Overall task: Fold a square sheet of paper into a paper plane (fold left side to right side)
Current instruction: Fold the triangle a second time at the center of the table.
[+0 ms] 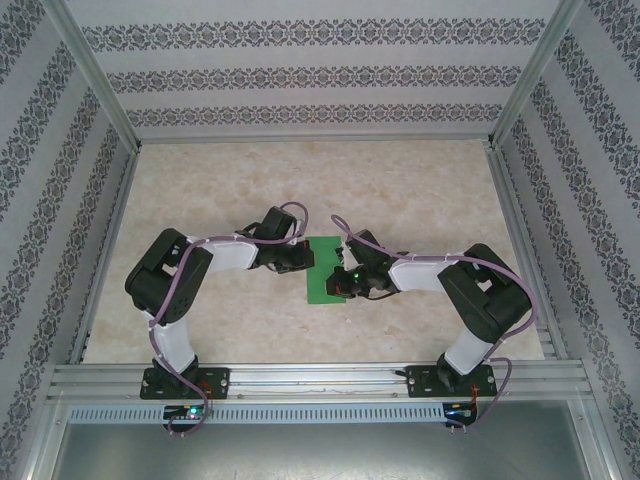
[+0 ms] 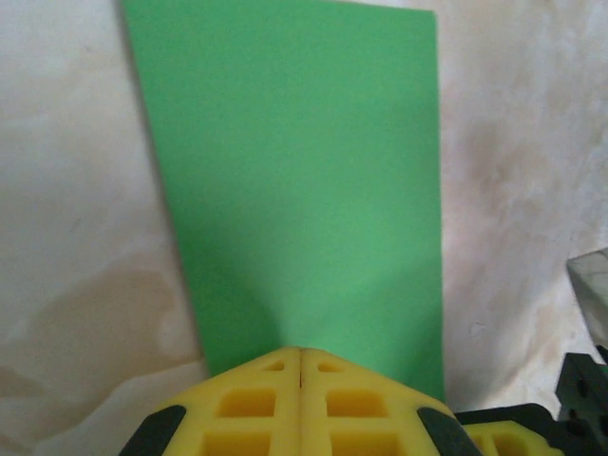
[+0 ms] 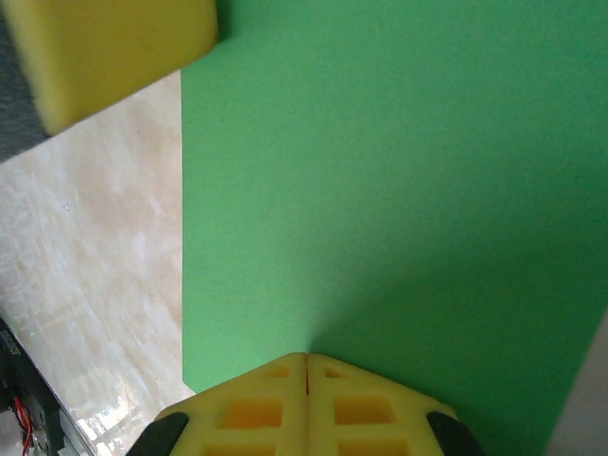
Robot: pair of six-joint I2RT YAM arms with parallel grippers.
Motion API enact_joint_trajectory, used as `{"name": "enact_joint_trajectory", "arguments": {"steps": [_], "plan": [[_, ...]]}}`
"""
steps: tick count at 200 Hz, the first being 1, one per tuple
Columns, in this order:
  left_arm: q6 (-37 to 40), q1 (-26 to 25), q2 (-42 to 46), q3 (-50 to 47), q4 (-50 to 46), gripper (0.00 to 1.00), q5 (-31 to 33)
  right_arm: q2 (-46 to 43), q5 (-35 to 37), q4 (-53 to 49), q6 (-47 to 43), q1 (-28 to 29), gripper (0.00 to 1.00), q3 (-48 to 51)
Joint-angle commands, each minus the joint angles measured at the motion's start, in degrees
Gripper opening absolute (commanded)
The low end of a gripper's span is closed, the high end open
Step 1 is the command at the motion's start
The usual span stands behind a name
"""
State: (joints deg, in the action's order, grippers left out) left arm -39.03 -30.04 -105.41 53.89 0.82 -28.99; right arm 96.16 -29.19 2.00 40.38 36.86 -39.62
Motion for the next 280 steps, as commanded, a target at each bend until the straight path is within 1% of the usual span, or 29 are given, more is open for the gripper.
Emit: {"name": "enact_joint_trajectory", "arguments": {"steps": [1, 16, 38, 72, 88, 109, 128, 146, 168, 206, 246, 280], "plan": [[0.40, -0.48, -0.43, -1.13, -1.38, 0.03, 1.94, 2.67, 3.73, -7.93, 0.21, 0.52, 0.03, 1.95], [0.52, -0.71, -0.53, -1.72, -1.84, 0.03, 2.50, 1.47, 2.95, -8.11, 0.27, 0.53, 0.06, 0.93], [0.18, -1.30, -0.52, -3.01, -1.86, 0.03, 3.35, -0.86, 1.88, -9.44, 0.23, 0.23, 0.13, -1.33], [-0.56, -2.21, -0.46, -5.41, -0.77, 0.02, 4.13, -5.72, 0.02, -11.24, -0.28, -1.71, 0.22, -2.84], [-0.98, -2.39, -0.40, -6.49, 0.11, 0.02, 4.06, -8.08, 0.05, -13.27, -1.53, -3.36, 0.30, -2.09], [-1.14, -2.47, -0.24, -6.72, 0.55, 0.02, 4.12, -10.38, -0.10, -15.48, -3.08, -6.33, 0.37, 0.24], [-1.06, -2.48, -0.07, -6.77, 0.54, 0.02, 4.11, -11.27, -2.67, -15.37, -3.32, -8.56, 0.42, 2.79], [-0.99, -2.52, 0.00, -6.68, 0.54, 0.02, 4.02, -11.43, -5.36, -14.33, -2.92, -8.76, 0.45, 3.90], [-1.05, -2.57, 0.11, -6.69, 0.70, 0.02, 4.00, -11.10, -7.66, -11.46, -1.26, -8.74, 0.46, 4.89], [-1.05, -2.65, -0.03, -6.82, 0.77, 0.02, 3.86, -9.34, -8.31, -9.20, -0.33, -8.42, 0.45, 4.83], [-1.12, -2.66, -0.01, -6.81, 0.85, 0.02, 3.85, -7.50, -8.78, -7.13, 0.59, -7.62, 0.44, 4.38], [-1.03, -2.77, -0.06, -6.72, 0.81, 0.02, 3.79, -6.35, -9.52, -5.01, 1.66, -7.00, 0.40, 3.94]]}}
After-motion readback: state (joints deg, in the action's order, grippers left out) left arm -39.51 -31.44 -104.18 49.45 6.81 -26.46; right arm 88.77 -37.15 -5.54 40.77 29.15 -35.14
